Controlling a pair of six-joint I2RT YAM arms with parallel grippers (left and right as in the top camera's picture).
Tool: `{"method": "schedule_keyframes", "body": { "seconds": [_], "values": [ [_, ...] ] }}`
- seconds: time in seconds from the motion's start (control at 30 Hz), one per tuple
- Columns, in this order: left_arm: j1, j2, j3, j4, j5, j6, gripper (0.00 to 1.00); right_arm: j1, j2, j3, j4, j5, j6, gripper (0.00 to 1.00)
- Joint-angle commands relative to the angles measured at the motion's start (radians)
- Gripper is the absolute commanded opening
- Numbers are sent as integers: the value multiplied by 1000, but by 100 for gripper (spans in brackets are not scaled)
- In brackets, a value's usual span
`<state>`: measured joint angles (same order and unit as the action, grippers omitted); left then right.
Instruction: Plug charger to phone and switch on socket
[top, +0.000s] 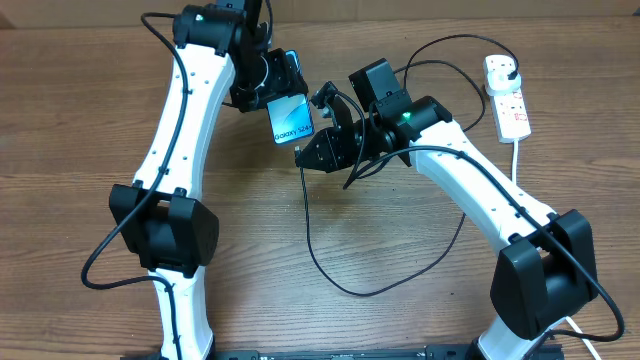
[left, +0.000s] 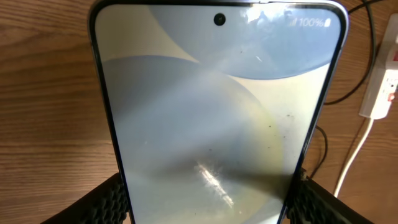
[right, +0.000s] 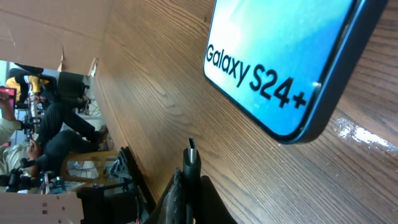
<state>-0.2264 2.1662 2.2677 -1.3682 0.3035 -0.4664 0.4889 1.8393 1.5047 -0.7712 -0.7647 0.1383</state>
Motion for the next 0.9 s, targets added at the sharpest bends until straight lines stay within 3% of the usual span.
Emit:
{"method": "schedule_keyframes", "body": {
  "seconds": [0.0,0.87],
  "values": [
    [18,-37,59,-6,73,26,4,2,3,-7,11,8,-10,4],
    [32,-37,60,-36,142,71,4,2,4,-7,52,77,-16,4]
  ]
}}
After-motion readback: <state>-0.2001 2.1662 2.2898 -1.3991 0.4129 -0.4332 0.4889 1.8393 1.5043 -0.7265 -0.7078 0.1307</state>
